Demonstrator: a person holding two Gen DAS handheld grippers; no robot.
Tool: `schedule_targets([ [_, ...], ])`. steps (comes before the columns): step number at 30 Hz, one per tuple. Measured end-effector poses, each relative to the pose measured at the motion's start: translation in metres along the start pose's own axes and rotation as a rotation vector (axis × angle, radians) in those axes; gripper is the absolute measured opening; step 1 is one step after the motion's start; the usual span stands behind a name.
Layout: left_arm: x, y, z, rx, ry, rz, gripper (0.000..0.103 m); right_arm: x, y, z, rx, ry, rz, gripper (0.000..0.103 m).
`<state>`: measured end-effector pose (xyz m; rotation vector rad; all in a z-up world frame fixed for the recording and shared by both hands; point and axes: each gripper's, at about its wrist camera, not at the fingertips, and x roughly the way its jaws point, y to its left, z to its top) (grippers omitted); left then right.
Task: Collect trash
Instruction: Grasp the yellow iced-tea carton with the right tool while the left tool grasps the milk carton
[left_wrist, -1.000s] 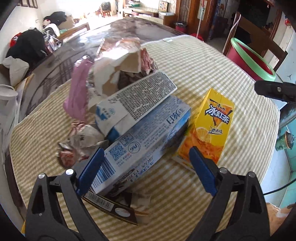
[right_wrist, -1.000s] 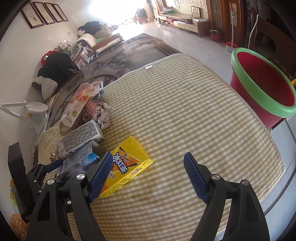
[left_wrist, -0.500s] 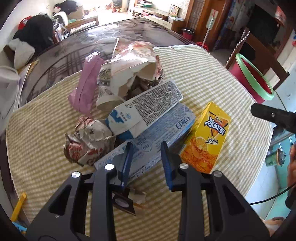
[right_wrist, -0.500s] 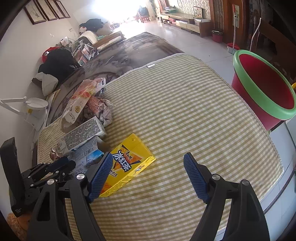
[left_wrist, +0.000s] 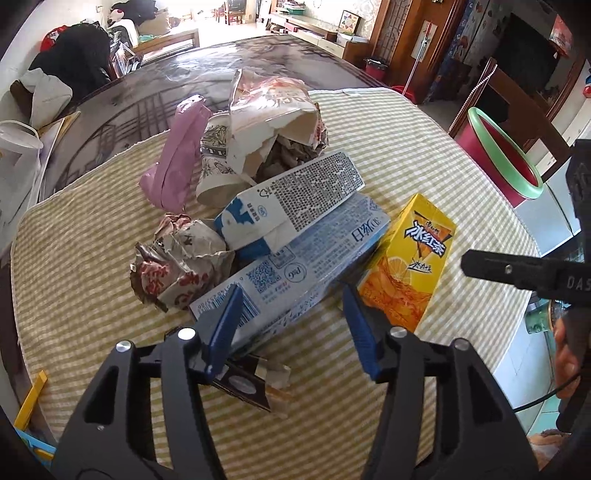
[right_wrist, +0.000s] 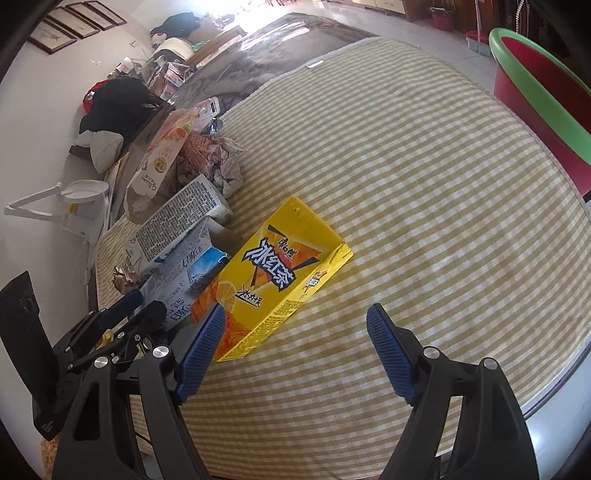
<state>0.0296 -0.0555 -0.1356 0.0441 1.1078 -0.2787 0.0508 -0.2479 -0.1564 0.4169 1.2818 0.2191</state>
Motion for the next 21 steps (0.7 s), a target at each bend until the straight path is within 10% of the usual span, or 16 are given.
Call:
schedule_targets([
  [9, -0.009, 0.012, -0.005, -0.049, -0.002, 0.002, 0.059, 0.022, 0.005, 0.003, 0.022, 0.07, 0.054, 0.075],
  [13, -0.007, 0.022, -0.006, -0.075, 0.009, 0.02, 0.062, 0.031, 0.007, 0.01, 0.01, 0.075, 0.025, 0.049],
  [21, 0.015, 0.014, 0.017, 0.037, 0.06, 0.002, 0.073, 0.026, 0.002, 0.032, 0.003, 0.012, -0.026, 0.043],
])
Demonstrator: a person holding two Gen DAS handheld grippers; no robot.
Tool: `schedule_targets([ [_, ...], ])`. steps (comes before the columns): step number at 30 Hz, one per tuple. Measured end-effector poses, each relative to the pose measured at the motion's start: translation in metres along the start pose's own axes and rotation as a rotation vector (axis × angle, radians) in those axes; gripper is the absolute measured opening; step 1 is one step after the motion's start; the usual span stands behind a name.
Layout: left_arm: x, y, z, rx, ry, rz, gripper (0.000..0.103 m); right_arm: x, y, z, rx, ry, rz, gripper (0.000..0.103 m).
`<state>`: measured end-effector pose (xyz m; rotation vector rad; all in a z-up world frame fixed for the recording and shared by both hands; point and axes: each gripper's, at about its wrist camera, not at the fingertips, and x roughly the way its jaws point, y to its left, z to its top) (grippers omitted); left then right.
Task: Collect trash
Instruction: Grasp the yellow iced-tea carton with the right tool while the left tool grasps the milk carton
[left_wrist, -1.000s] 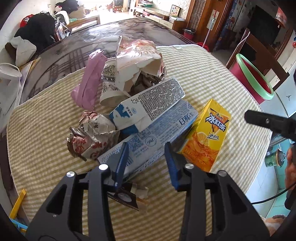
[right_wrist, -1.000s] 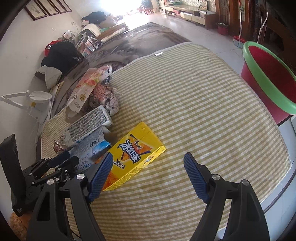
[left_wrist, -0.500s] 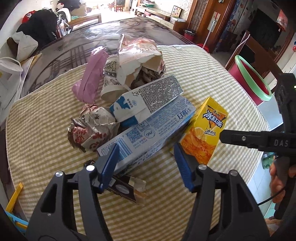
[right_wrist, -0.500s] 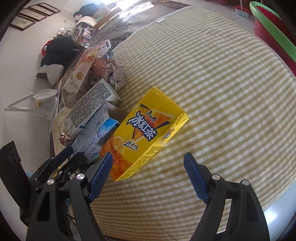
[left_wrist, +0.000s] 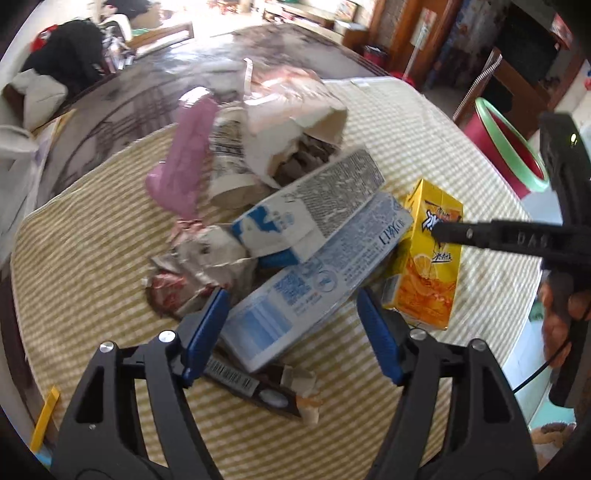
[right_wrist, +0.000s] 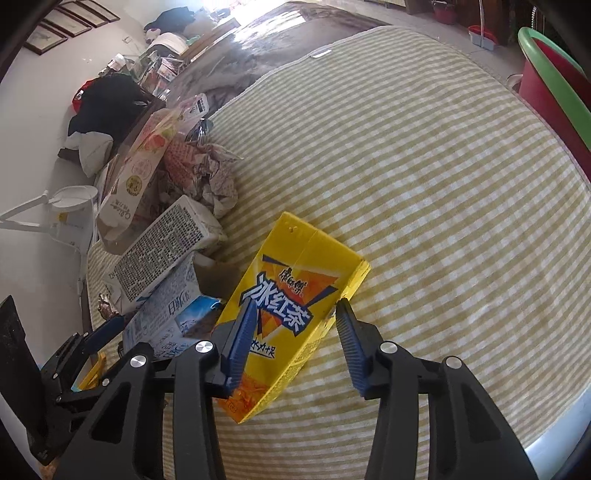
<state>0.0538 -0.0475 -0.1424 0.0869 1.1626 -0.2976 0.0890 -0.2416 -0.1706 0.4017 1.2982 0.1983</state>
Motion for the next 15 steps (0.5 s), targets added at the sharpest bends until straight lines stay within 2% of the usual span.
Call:
schedule_targets([
  [4, 0.009, -0.014, 0.008, 0.054, 0.033, -0.057, 0.074, -0.015, -0.012, 0.0, 0.025, -0.04, -0.005, 0.051],
  [7, 0.02, -0.029, 0.01, 0.114, 0.081, -0.071, 0.075, -0.03, -0.016, -0.004, 0.022, -0.074, -0.013, 0.059],
  [9, 0.026, -0.034, 0.011, 0.118, 0.087, -0.072, 0.074, -0.037, -0.017, -0.008, 0.02, -0.089, -0.017, 0.059],
  [10, 0.027, -0.033, 0.012, 0.092, 0.079, -0.085, 0.071, -0.039, -0.018, -0.01, 0.021, -0.092, -0.015, 0.059],
  [11, 0.027, -0.03, 0.014, 0.058, 0.071, -0.097, 0.055, -0.041, -0.018, -0.011, 0.02, -0.092, -0.013, 0.059],
  [12, 0.026, -0.027, 0.015, 0.031, 0.067, -0.107, 0.048, -0.042, -0.017, -0.013, 0.016, -0.09, -0.015, 0.059],
  [15, 0.018, -0.018, 0.015, -0.029, 0.037, -0.113, 0.04, -0.04, -0.014, -0.018, 0.007, -0.081, -0.022, 0.059],
])
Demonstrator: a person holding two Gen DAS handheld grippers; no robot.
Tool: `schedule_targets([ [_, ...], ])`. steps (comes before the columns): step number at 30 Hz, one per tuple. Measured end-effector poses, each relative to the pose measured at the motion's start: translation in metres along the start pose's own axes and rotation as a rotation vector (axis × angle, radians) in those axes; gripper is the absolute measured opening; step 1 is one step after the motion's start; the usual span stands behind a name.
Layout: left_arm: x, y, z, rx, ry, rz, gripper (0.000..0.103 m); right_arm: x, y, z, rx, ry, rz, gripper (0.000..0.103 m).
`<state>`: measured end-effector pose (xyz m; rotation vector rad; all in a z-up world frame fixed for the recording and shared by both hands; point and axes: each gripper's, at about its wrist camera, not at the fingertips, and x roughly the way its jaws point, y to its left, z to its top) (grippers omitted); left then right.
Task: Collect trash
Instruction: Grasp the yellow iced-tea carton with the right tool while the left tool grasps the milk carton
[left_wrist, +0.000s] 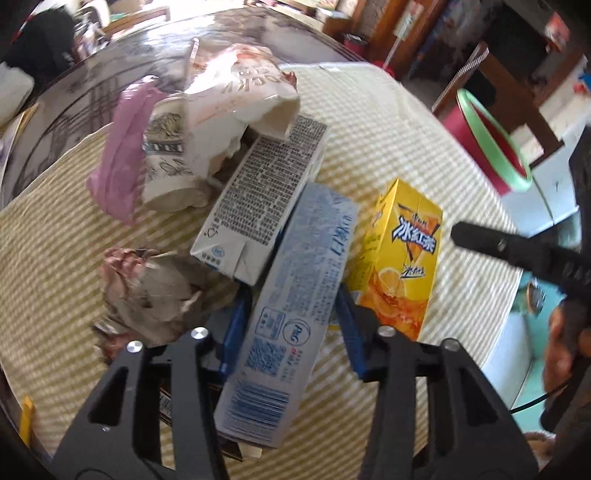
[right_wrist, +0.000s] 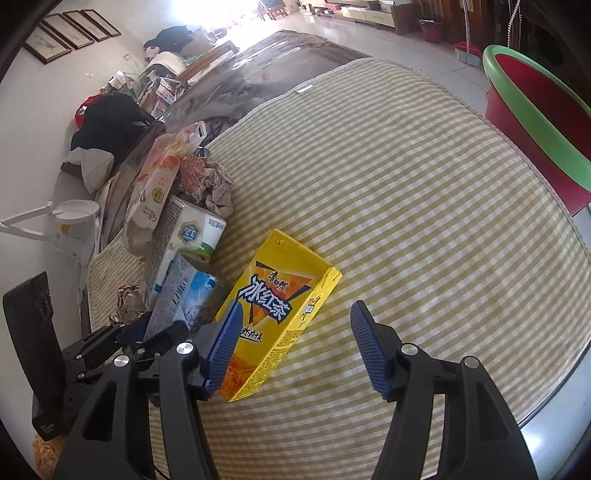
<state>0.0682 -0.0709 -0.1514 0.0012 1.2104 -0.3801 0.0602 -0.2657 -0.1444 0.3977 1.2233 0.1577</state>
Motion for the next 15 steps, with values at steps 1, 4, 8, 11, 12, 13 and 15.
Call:
schedule_targets([
  [1, -0.005, 0.002, -0.002, -0.012, -0.015, 0.0, 0.038, 0.001, 0.004, 0.001, 0.002, 0.007, -0.002, 0.059],
  [4, -0.026, 0.009, -0.013, -0.077, -0.073, -0.004, 0.037, 0.012, 0.01, 0.002, 0.009, 0.03, -0.007, 0.059],
  [8, -0.038, 0.02, -0.023, -0.155, -0.104, 0.006, 0.037, 0.031, 0.029, 0.008, -0.012, 0.06, -0.036, 0.071],
  [11, -0.045, 0.026, -0.026, -0.183, -0.113, 0.016, 0.037, 0.046, 0.039, 0.011, -0.016, 0.089, -0.055, 0.075],
  [12, -0.047, 0.028, -0.029, -0.19, -0.115, 0.014, 0.037, 0.051, 0.042, 0.012, -0.018, 0.096, -0.056, 0.078],
  [13, -0.048, 0.03, -0.032, -0.2, -0.115, 0.01, 0.037, 0.056, 0.045, 0.012, -0.02, 0.101, -0.066, 0.08],
  [15, -0.049, 0.033, -0.036, -0.21, -0.11, 0.001, 0.037, 0.063, 0.052, 0.014, -0.05, 0.098, -0.094, 0.08],
])
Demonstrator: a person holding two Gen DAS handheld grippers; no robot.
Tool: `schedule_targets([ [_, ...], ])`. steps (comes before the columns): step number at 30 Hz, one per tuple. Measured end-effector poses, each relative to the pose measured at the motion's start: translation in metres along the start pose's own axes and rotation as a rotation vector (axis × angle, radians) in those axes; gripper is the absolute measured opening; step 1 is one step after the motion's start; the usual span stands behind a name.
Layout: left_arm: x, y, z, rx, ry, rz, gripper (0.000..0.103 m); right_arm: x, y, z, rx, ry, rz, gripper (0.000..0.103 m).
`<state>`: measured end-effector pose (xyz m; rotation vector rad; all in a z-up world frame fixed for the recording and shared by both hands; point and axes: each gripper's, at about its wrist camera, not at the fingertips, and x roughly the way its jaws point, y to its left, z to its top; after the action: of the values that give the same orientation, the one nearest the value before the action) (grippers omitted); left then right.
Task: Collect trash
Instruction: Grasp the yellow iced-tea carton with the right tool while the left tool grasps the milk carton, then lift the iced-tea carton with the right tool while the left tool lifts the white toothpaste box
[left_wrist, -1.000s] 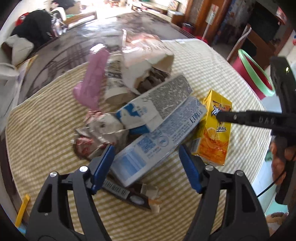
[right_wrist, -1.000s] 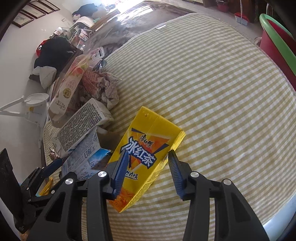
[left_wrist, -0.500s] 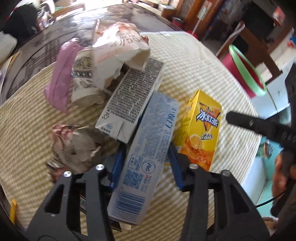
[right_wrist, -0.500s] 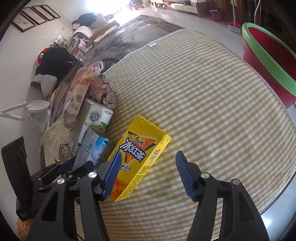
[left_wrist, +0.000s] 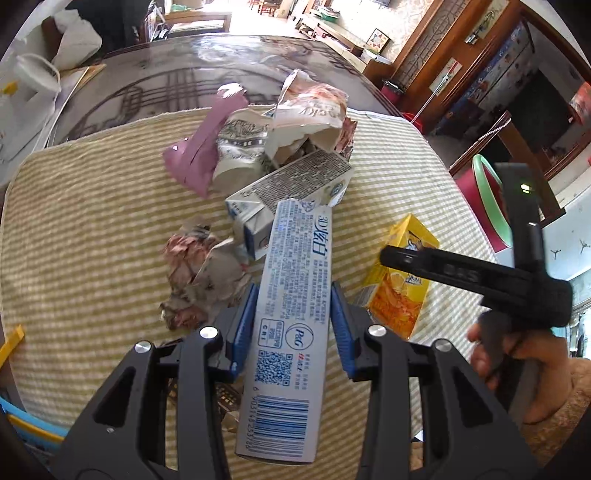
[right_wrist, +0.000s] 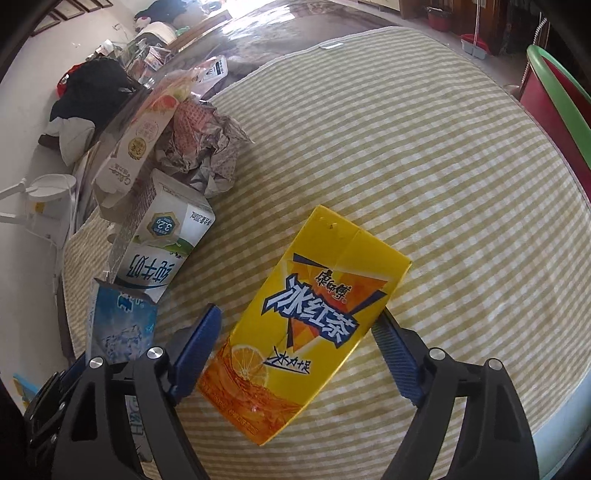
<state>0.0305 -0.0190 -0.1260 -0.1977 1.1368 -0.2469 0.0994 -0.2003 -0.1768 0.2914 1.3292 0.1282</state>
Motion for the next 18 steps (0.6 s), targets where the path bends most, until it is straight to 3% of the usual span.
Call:
schedule_targets([
  [3, 0.003, 0.0, 0.0, -0.003, 0.021, -0.012, 0.038, 0.005, 0.024, 0.002, -0.203, -0.043, -0.09, 0.08],
  [6, 0.006, 0.001, -0.004, 0.001, 0.033, -0.029, 0.049, 0.007, 0.042, -0.001, -0.424, -0.046, -0.16, 0.08],
  [9, 0.012, -0.002, -0.004, 0.006, 0.044, -0.033, 0.055, -0.001, 0.03, 0.002, -0.377, -0.05, -0.183, 0.081],
  [13, 0.024, -0.009, -0.005, 0.021, 0.083, -0.043, 0.059, -0.007, 0.009, -0.002, -0.264, -0.019, -0.108, 0.081],
  [18, 0.028, -0.025, -0.004, 0.064, 0.099, -0.077, 0.062, -0.013, -0.012, -0.006, -0.222, -0.017, -0.14, 0.077],
])
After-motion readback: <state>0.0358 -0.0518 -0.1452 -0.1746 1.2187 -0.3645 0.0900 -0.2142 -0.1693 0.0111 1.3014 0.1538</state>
